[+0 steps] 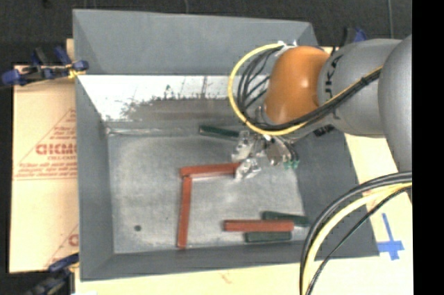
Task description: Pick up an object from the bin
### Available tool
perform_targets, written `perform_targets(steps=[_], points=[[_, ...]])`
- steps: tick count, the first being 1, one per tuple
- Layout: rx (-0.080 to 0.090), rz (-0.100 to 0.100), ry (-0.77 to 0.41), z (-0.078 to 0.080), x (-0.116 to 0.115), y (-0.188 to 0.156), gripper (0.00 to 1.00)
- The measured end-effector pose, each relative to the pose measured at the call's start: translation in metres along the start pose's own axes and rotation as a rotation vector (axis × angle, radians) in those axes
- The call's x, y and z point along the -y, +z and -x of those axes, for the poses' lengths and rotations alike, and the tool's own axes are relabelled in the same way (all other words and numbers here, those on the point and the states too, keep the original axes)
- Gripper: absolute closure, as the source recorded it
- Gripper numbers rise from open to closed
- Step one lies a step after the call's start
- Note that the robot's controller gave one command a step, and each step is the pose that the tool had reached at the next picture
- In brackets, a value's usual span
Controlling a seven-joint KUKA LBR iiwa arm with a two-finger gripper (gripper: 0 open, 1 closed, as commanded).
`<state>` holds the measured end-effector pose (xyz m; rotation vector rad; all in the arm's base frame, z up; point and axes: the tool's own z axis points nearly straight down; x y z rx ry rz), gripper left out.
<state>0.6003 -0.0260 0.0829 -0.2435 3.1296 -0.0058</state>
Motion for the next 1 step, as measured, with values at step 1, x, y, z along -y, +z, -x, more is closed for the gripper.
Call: perform_targets(steps=[1], points=[[0.002,0.001,-0.07,-0.0052,-0.0012,-0.1309,1.0]])
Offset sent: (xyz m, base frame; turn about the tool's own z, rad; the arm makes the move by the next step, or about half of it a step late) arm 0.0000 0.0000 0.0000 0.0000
